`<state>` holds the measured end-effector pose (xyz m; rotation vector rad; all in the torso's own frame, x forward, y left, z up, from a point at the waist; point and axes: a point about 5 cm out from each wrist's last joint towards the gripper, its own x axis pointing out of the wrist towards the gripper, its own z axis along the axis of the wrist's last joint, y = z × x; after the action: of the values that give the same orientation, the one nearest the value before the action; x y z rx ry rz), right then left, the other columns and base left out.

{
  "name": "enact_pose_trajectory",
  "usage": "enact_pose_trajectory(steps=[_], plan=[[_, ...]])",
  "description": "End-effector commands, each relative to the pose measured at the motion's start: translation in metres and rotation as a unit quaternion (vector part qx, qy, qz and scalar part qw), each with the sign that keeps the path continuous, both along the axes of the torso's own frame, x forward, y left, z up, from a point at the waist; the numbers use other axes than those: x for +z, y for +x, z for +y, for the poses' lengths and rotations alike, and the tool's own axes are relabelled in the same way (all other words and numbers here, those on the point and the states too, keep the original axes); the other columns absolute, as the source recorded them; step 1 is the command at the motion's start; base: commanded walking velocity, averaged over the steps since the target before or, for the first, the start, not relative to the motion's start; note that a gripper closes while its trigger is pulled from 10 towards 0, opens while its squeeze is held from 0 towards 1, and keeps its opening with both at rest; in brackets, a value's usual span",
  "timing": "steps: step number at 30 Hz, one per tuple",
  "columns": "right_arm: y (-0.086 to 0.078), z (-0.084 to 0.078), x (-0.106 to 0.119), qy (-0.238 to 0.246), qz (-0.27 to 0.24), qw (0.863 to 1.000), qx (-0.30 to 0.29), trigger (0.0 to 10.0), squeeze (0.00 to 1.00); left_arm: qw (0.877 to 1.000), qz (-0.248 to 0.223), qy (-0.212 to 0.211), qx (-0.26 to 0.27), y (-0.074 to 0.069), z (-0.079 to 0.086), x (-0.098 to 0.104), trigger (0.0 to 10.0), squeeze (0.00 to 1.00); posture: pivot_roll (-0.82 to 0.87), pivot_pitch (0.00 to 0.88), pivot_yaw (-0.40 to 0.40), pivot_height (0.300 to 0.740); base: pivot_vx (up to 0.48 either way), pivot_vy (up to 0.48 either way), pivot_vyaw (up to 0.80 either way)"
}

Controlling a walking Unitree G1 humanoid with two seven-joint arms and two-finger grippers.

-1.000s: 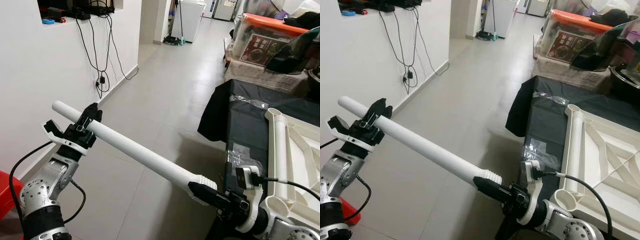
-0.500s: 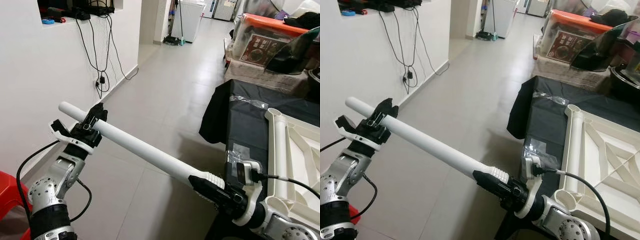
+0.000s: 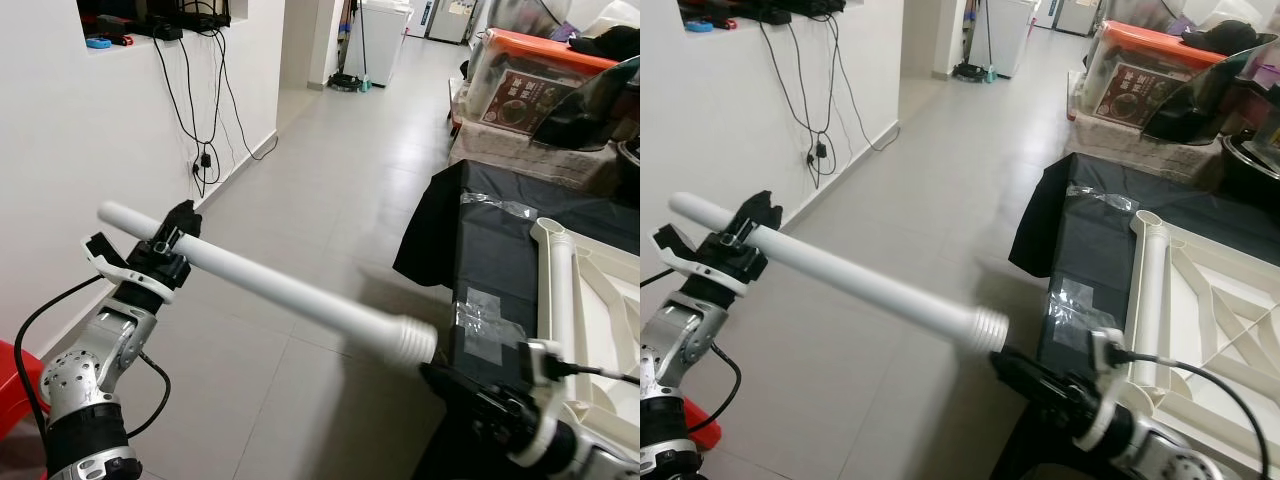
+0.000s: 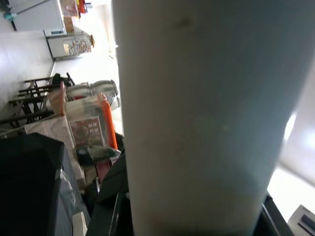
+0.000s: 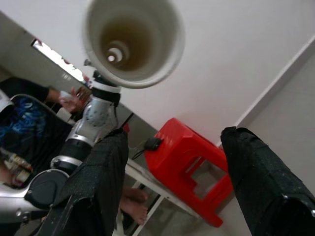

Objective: Building children table

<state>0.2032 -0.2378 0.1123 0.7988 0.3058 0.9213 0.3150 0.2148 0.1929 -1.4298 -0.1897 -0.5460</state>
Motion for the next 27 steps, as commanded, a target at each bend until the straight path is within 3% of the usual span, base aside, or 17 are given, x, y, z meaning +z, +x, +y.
enact_pose_trajectory(steps=[1,5,8,11,13,14,16,18,19,20,21,24,27], plan=[[-0.001,-0.013,0.0,-0.02,-0.002,1.0,-0.022,10.0,0.0,1.0,-0.002,-0.006,-0.004,0.002,0.0,0.001,10.0,0.0,0.1,0.0,-0.129,0.74,0.0,0.0,0.0],[0.009,-0.027,-0.003,-0.062,-0.002,0.995,-0.08,10.0,0.0,1.0,-0.002,0.003,-0.002,0.002,0.002,0.001,10.0,0.0,0.1,0.0,-0.131,0.74,0.0,0.0,0.0],[0.042,-0.054,0.001,-0.151,-0.006,0.955,-0.254,10.0,0.0,1.0,-0.004,0.026,-0.008,0.003,-0.001,0.002,10.0,0.0,0.09,0.0,-0.131,0.74,0.0,0.0,0.0],[0.048,-0.059,0.005,-0.144,-0.008,0.948,-0.283,10.0,0.0,0.999,-0.004,0.033,-0.009,0.004,-0.002,0.002,10.0,0.0,0.09,0.0,-0.127,0.74,0.0,0.0,0.0],[0.063,-0.069,0.019,-0.171,-0.033,0.917,-0.359,10.0,0.0,0.999,-0.007,0.047,-0.016,0.006,-0.008,0.004,10.0,0.0,0.09,0.0,-0.126,0.74,0.0,0.0,0.0],[0.063,-0.069,0.019,-0.171,-0.033,0.917,-0.359,10.0,0.0,0.999,-0.007,0.047,-0.016,0.006,-0.008,0.004,10.0,0.0,0.09,0.0,-0.126,0.74,0.0,0.0,0.0],[0.073,-0.073,0.029,-0.195,-0.047,0.892,-0.406,10.0,0.0,0.998,-0.01,0.061,-0.027,0.007,-0.013,0.005,10.0,0.0,0.1,0.0,-0.125,0.74,0.0,0.0,0.0],[0.073,-0.073,0.029,-0.195,-0.047,0.892,-0.406,10.0,0.0,0.998,-0.01,0.061,-0.027,0.007,-0.013,0.005,10.0,0.0,0.1,0.0,-0.125,0.74,0.0,0.0,0.0],[0.076,-0.073,0.031,-0.204,-0.054,0.885,-0.415,10.0,0.0,0.997,-0.012,0.066,-0.031,0.007,-0.015,0.006,10.0,0.0,0.1,0.0,-0.125,0.74,0.0,0.0,0.0],[0.081,-0.061,0.041,-0.187,-0.081,0.895,-0.396,10.0,0.0,0.995,-0.019,0.087,-0.043,0.006,-0.019,0.007,10.0,0.0,0.1,0.0,-0.123,0.74,0.0,0.0,-0.51],[0.081,-0.061,0.041,-0.187,-0.081,0.895,-0.396,10.0,0.0,0.995,-0.019,0.087,-0.043,0.006,-0.019,0.007,10.0,0.0,0.1,0.0,-0.123,0.74,0.0,0.0,-0.51],[0.089,-0.028,0.061,-0.155,-0.141,0.92,-0.332,10.0,0.0,0.986,-0.038,0.142,-0.079,0.004,-0.03,0.009,10.0,0.0,0.1,0.0,-0.121,0.74,0.0,0.0,-0.77],[0.089,-0.006,0.067,-0.142,-0.164,0.938,-0.271,10.0,0.0,0.979,-0.055,0.17,-0.097,0.005,-0.037,0.012,10.0,0.0,0.1,0.0,-0.12,0.74,0.0,0.0,-0.77]])
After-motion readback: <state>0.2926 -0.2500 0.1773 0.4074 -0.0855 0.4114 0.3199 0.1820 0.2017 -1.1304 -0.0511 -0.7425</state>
